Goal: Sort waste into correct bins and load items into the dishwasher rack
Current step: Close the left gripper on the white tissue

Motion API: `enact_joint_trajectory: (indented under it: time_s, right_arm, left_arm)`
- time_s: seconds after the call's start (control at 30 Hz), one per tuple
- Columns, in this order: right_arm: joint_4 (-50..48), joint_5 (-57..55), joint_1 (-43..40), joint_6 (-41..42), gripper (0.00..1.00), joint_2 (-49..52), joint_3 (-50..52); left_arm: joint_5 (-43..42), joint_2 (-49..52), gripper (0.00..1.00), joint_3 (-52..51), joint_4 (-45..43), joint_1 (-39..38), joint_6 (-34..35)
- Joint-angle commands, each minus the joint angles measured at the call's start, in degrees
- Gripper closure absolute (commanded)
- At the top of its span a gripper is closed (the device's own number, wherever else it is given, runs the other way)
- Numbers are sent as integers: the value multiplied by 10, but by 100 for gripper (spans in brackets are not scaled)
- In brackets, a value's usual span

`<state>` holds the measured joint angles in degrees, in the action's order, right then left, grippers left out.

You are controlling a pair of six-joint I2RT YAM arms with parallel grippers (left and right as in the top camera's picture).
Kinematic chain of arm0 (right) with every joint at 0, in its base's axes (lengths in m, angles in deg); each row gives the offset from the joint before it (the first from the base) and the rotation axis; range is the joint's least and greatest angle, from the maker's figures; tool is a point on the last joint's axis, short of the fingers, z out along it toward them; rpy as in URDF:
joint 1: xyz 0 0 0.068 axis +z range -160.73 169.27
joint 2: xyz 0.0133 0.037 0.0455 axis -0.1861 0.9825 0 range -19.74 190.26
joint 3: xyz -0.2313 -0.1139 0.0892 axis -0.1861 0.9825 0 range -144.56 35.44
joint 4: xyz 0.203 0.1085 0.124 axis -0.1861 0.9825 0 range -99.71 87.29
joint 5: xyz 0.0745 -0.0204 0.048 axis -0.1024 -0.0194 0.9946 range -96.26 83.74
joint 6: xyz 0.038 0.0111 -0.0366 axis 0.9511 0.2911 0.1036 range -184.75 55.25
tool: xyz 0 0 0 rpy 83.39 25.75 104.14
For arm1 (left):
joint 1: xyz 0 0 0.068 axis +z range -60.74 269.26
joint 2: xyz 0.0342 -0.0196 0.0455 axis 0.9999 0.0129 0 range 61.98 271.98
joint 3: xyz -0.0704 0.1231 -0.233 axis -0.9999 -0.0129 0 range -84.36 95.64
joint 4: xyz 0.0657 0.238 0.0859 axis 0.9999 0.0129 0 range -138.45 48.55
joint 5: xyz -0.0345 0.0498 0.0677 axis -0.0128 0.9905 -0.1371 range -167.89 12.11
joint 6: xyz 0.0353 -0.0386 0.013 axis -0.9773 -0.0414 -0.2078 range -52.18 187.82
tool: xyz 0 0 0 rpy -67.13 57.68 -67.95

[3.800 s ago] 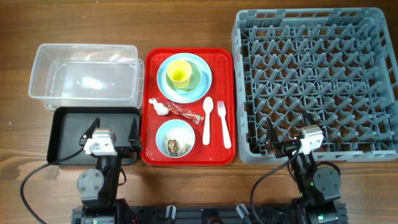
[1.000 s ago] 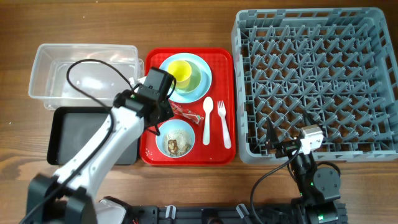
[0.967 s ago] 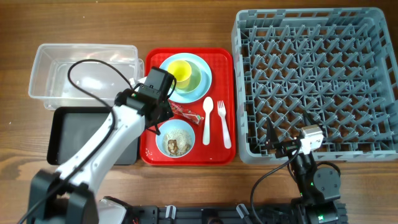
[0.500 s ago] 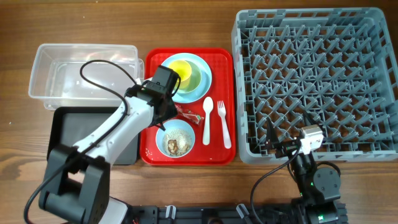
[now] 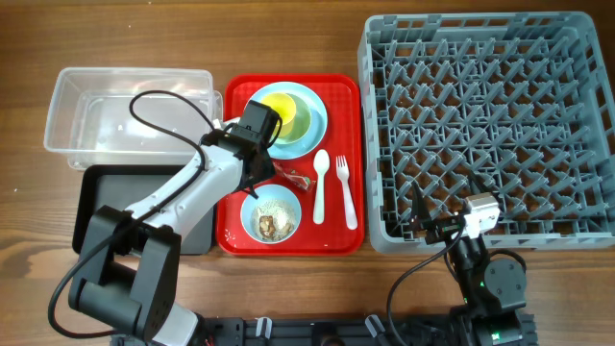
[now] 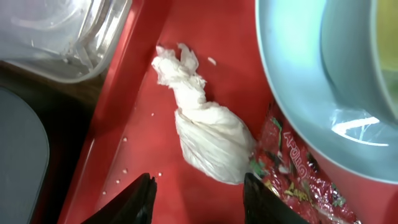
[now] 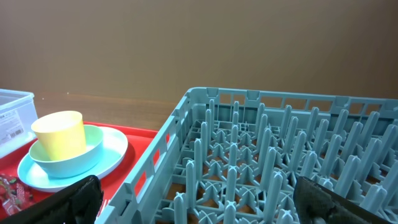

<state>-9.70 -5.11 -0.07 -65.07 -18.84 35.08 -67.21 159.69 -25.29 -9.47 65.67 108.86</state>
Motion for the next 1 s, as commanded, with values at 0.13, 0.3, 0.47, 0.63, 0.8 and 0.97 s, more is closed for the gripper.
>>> enact_joint_trajectory:
  time_s: [0.13,0.3,0.47,0.63,0.8,0.97]
  right_arm:
    - [-3,2,-2,-3,0,-1,1]
    - [-3,2,-2,-3,0,-1,1]
    - [-3,2,-2,-3,0,-1,1]
    - [-3,2,-2,-3,0,-1,1]
    - [-3,2,-2,-3,0,-1,1]
    - [-3,2,-2,-3,0,-1,1]
  left_arm:
    - [16,5,53,-31,-52,2,-3]
    - [16,6,53,-40,-71,2,-3]
    - [16,6,59,-41,-78,2,-2]
    - [16,6,64,-41,-78,2,-3]
    - [17,6,63,-53,-93,2,-2]
    - [19,6,63,-67,-108,2,-2]
